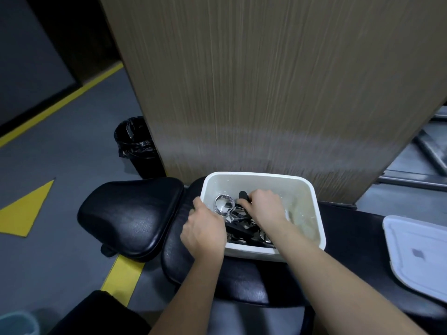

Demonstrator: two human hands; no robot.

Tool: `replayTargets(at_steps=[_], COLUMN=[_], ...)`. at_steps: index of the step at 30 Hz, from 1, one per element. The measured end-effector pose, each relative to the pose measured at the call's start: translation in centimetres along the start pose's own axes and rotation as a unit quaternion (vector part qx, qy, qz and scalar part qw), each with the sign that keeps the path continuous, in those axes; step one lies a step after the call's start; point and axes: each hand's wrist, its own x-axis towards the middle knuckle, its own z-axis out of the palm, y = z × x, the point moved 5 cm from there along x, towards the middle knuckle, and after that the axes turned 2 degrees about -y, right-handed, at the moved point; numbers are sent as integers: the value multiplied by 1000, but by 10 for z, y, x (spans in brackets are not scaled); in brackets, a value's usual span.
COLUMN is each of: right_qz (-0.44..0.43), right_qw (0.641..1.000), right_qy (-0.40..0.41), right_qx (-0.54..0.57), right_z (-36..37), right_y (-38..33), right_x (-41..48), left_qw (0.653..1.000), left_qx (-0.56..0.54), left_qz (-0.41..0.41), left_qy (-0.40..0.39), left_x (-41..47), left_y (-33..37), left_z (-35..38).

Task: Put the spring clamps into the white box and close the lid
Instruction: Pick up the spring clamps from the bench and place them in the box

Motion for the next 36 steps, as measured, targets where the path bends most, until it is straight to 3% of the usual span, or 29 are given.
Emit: replayTargets(at_steps=[3,7,12,14,17,18,20,22,28,36], right_qz=[-5,20,30,-2,-22,-10,29,49,106,118], right_qw=[1000,998,972,976,963,962,981,987,975,968], right_qy=[12,-44,-72,15,245,261,179,96,69,65], right_qx=[6,51,224,217,114,77,65,120,184,211], right_z=[-1,0,-22,-44,-73,-74,-60,-42,-38,-39], right_y=[3,11,26,35,61,71,88,96,104,101], right_x=[-1,-8,-20,-30,-56,-63,-67,-71,-62,-82], left_qw=[1000,1000,1000,1000,1000,1000,1000,1000,1000,998], left_qx=[-7,-4,-6,-10,-12,-12,-12,-12,-3,-1], left_qz=[3,9,1,2,9,12,16,19,20,44], left_qy=[7,5,1,2,0,1,4,4,5,-32], left_x=[-1,0,0,-2,-2,-1,-1,-1,3,9], left_y=[-1,1,3,2,1,2,2,2,4,1], left_z=[0,0,-3,-4,-4,-4,-2,-2,-3,-8])
